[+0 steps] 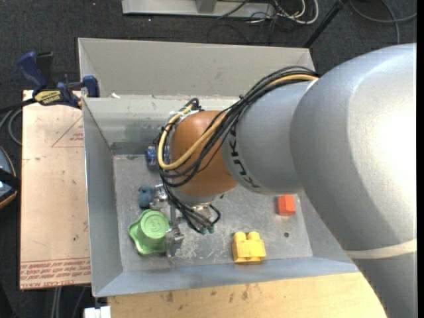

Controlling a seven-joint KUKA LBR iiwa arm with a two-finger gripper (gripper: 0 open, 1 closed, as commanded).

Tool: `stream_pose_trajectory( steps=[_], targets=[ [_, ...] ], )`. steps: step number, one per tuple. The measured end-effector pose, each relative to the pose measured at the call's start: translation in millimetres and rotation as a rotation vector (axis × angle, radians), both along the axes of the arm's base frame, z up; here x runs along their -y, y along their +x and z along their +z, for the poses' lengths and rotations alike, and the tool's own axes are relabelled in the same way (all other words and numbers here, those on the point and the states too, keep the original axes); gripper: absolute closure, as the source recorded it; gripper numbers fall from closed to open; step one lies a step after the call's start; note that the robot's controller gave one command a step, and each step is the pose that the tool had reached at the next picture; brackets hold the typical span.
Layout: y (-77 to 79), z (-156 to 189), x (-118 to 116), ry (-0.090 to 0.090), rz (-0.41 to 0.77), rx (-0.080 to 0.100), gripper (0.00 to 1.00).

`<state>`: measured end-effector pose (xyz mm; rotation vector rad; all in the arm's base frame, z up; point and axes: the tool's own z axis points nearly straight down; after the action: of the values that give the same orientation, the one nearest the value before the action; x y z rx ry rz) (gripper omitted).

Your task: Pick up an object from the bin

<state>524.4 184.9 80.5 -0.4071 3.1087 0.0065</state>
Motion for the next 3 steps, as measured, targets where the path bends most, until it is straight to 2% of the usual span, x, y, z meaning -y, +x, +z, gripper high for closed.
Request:
stream_pose_trajectory(
  steps=[1, 2, 3],
  targets=[
    [-0.2, 0, 3, -0.003, -0.004, -0.005, 1.0],
    [7.0, 6, -9, -0.003, -0.007, -0.003, 1.0],
    [7.9, 15, -11, -0.003, -0.089, -0.004, 1.0]
  ],
)
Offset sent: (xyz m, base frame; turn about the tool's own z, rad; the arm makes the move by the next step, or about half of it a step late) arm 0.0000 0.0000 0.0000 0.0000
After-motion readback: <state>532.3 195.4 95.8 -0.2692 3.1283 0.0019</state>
